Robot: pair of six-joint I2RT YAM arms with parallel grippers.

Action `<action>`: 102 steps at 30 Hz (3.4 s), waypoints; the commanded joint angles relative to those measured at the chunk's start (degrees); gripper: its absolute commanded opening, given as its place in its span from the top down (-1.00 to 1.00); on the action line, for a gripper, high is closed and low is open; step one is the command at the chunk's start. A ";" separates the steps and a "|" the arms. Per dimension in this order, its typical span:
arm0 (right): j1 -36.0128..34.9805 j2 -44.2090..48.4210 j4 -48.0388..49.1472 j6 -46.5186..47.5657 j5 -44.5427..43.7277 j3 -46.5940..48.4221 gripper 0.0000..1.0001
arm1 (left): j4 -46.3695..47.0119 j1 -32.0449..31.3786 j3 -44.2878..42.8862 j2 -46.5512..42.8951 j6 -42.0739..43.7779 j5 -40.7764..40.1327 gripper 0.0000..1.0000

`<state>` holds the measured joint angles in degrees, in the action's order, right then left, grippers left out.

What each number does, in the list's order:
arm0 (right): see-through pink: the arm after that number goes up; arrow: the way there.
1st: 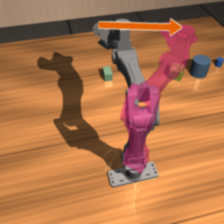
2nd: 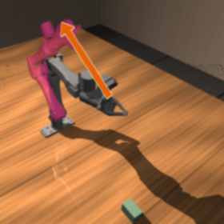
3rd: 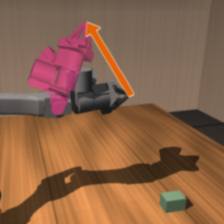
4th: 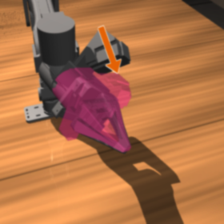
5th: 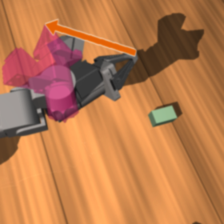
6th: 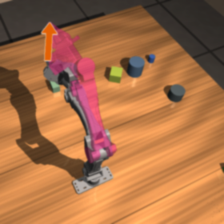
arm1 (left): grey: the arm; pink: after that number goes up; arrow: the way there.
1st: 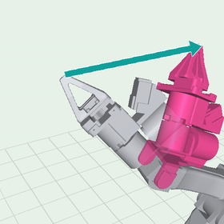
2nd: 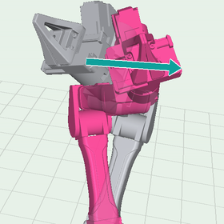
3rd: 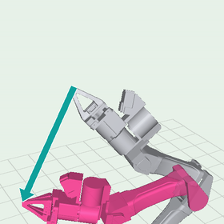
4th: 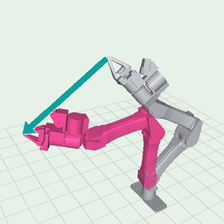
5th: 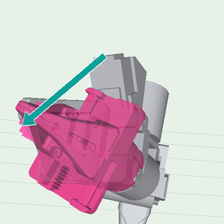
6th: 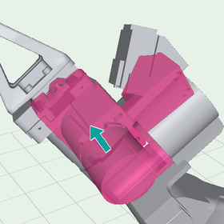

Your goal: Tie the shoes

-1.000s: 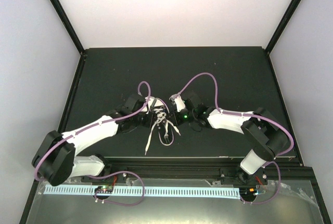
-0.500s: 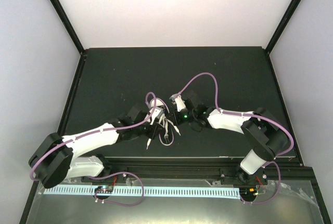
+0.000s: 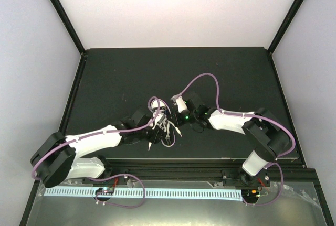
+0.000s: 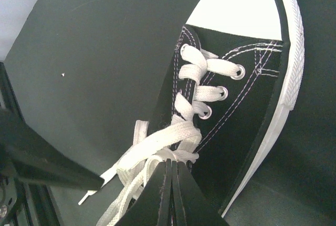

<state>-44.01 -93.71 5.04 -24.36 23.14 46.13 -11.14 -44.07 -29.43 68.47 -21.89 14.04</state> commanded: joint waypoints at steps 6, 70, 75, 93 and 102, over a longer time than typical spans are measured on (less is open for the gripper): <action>-0.19 -0.64 -0.11 1.42 -0.53 1.78 0.97 | -5.96 5.63 -4.09 -5.71 -1.15 -7.04 -0.03; -0.17 -4.21 -1.79 3.16 -0.20 3.84 0.97 | 9.68 13.01 -4.95 9.67 -0.83 7.31 0.21; -0.12 -4.20 -1.82 3.12 -0.11 3.90 0.97 | 10.42 12.99 -4.42 9.66 -0.86 8.35 0.21; -0.17 -4.20 -1.95 3.00 0.07 3.99 0.97 | 12.37 13.00 -4.07 11.22 -1.42 10.19 0.20; -0.12 -4.20 -1.96 3.10 0.33 3.97 0.97 | 13.69 13.04 -5.55 13.79 -1.33 11.31 0.20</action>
<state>-44.01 -97.45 3.36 -21.93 23.11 48.93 0.23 -31.46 -32.88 81.06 -23.00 23.51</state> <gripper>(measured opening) 0.019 0.402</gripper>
